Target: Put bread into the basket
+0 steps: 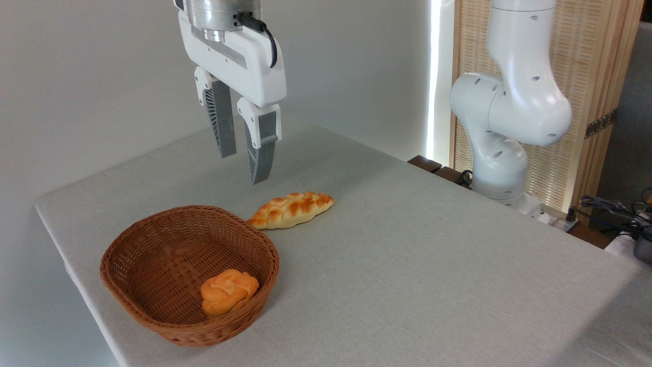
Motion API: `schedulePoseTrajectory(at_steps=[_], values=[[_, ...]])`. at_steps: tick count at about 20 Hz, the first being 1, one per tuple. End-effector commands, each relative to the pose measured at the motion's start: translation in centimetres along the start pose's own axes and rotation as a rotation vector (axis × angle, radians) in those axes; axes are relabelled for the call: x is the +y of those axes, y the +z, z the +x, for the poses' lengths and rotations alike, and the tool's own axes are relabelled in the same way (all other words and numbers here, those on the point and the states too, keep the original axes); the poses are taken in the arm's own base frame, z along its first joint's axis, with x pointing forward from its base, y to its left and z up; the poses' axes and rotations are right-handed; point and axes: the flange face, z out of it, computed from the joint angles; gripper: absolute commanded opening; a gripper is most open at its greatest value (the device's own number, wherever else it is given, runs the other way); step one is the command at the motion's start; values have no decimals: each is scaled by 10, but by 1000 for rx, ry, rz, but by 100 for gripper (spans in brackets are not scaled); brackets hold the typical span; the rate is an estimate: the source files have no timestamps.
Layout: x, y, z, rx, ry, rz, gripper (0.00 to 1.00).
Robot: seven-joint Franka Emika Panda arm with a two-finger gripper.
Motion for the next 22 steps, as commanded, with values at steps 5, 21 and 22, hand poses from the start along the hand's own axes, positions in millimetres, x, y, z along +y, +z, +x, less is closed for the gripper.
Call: schedulePoseTrajectory(at_steps=[5, 21, 22], values=[[-13, -8, -2, -41, -17, 9, 100], [-20, -4, -8, -111, -32, 17, 100], [-20, -4, -8, -111, -35, 18, 100]])
